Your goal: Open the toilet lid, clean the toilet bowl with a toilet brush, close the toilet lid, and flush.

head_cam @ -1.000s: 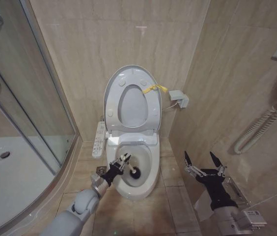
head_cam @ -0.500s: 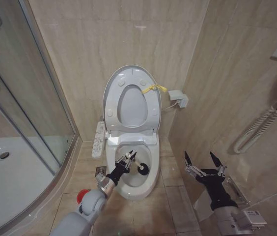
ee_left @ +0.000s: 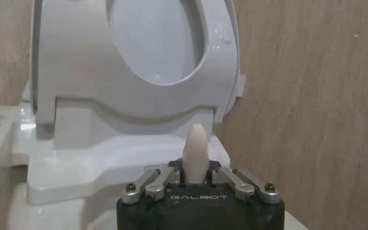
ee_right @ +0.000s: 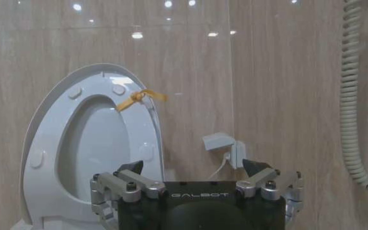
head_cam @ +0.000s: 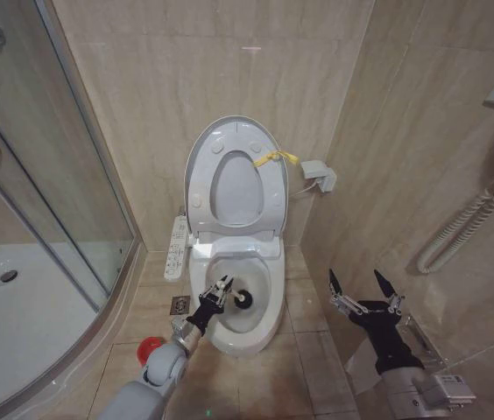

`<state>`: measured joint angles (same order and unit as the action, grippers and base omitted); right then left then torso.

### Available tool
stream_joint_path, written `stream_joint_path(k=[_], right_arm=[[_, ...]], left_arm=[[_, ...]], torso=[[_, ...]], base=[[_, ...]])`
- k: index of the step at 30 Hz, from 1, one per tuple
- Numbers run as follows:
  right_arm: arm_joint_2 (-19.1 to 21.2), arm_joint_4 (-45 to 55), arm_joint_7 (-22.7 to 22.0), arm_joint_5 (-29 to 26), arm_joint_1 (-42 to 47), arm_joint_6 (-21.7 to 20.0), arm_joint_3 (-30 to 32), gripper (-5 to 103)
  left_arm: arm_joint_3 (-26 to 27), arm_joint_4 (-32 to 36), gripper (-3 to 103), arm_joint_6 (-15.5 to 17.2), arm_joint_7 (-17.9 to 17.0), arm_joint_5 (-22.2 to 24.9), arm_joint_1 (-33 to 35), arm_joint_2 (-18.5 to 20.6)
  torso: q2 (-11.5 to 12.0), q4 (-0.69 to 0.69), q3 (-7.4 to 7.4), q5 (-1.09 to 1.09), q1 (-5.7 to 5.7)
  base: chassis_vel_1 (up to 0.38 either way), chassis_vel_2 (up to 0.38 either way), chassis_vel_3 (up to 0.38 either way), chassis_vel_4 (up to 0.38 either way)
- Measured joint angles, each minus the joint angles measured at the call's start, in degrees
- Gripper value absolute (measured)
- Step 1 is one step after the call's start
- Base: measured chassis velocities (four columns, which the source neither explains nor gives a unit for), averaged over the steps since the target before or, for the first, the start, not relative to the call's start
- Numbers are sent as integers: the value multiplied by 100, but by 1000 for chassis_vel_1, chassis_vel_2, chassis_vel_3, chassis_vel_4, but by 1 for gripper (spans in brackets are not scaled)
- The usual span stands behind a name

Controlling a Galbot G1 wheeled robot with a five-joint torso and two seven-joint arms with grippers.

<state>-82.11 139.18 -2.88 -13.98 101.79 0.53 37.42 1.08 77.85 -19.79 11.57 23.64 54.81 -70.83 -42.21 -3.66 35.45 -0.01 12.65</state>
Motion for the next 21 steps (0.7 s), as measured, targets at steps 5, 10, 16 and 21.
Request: stream_joint_path(k=[5, 10, 16, 21], right_arm=[[0, 0, 0, 0, 0, 0, 0, 100], [0, 0, 0, 0, 0, 0, 0, 100], [0, 0, 0, 0, 0, 0, 0, 100], [0, 0, 0, 0, 0, 0, 0, 100]], left_arm=[[69, 392, 22, -90, 6, 26, 21, -40], [295, 1147, 22, -218, -63, -328, 64, 33], [647, 1314, 22, -424, -109, -1056, 53, 61], [724, 1298, 22, -484, -106, -1131, 111, 16]], torso=[[0, -1, 0, 0, 0], [0, 0, -1, 1, -1], [0, 0, -1, 1, -1], [0, 0, -1, 0, 0]], base=[[0, 0, 0, 0], [0, 0, 0, 0], [0, 0, 0, 0], [0, 0, 0, 0]])
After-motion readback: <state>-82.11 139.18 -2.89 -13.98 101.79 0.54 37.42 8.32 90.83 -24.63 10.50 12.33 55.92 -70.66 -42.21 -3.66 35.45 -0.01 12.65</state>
